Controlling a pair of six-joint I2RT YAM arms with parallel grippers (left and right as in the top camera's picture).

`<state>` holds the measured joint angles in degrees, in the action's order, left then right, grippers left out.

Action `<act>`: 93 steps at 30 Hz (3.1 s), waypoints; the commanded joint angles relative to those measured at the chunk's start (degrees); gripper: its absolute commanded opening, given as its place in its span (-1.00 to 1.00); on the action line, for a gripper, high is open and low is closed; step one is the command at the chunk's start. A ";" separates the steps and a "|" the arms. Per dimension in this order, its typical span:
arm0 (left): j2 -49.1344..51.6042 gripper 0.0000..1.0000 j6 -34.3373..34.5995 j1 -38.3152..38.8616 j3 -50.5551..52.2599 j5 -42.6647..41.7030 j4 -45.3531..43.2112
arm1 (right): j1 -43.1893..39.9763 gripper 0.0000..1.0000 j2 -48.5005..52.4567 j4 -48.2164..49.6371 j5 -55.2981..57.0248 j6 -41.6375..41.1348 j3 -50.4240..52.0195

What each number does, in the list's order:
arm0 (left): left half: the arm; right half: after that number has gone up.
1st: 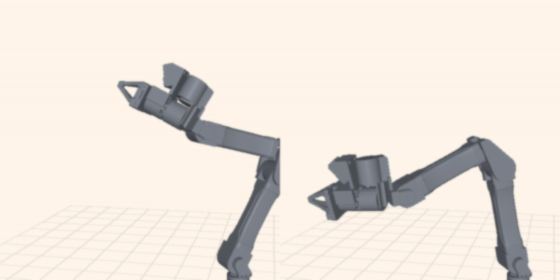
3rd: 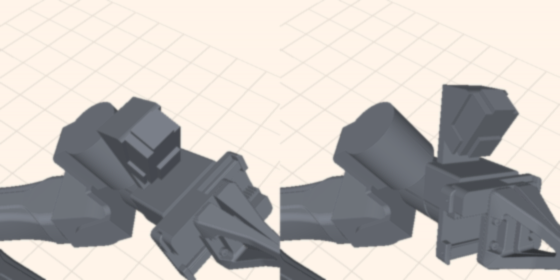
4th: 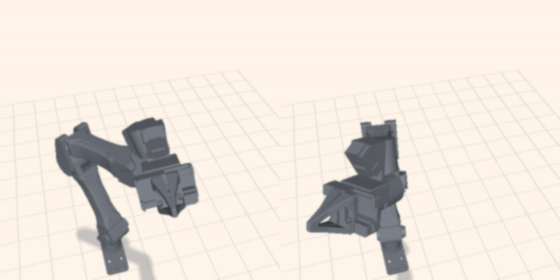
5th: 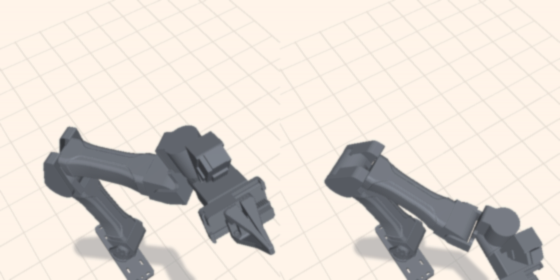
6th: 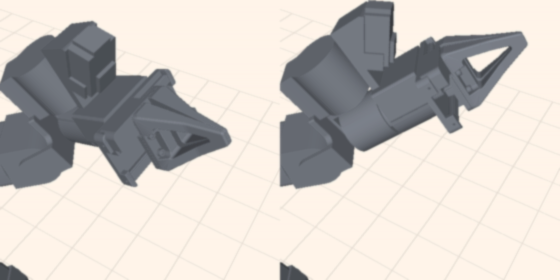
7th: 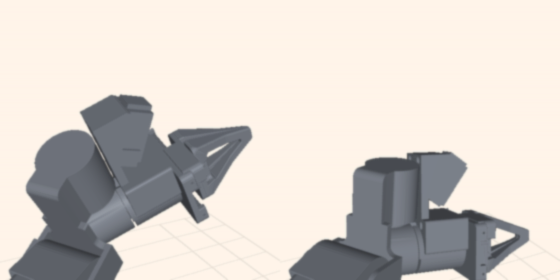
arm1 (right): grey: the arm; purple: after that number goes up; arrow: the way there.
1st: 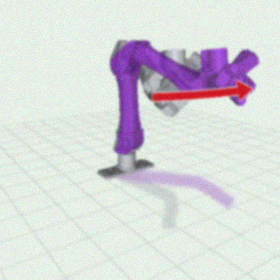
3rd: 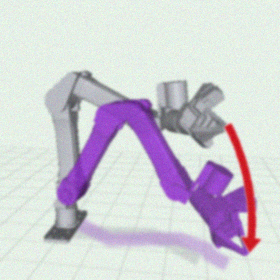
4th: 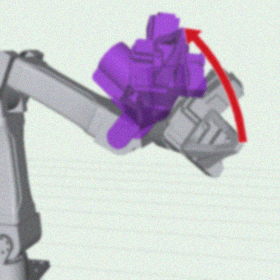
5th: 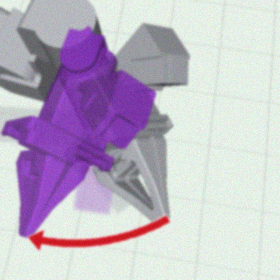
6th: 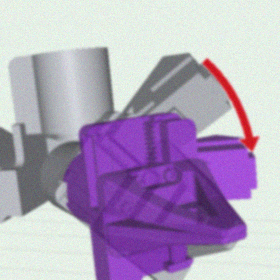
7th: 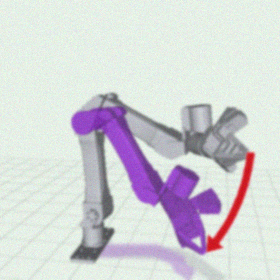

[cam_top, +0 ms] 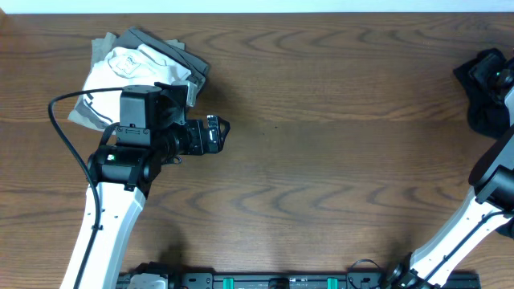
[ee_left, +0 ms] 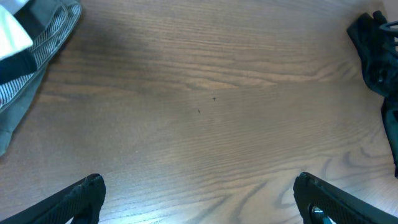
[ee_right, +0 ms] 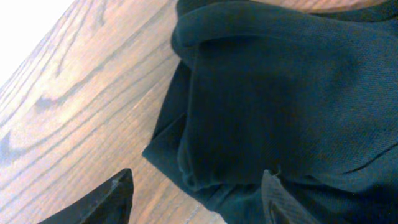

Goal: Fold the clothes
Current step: 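Grasp the black t-shirt with the right gripper and lift it, then drag the black t-shirt leftward and drop it mid-table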

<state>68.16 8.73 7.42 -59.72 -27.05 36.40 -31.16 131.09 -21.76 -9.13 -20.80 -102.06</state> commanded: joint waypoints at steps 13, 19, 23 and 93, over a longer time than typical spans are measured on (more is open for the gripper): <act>0.31 0.96 -0.94 0.17 -1.38 -0.68 0.87 | 0.37 -0.85 4.15 3.13 1.81 -4.02 -0.96; 0.31 0.96 -0.74 0.94 -1.38 -0.98 0.85 | -0.17 -0.97 1.03 3.56 -7.96 -0.44 -1.03; 0.31 0.96 -0.76 1.07 -1.38 -0.79 0.59 | -0.04 -0.97 -6.16 2.84 -14.78 3.08 -1.03; 1.81 0.96 -1.20 1.29 -6.51 -1.05 4.72 | 19.74 0.32 -18.40 -34.16 3.13 8.59 0.50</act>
<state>70.43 8.54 8.43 -64.97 -27.09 40.95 -9.21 107.59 -55.70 -6.50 -10.15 -102.65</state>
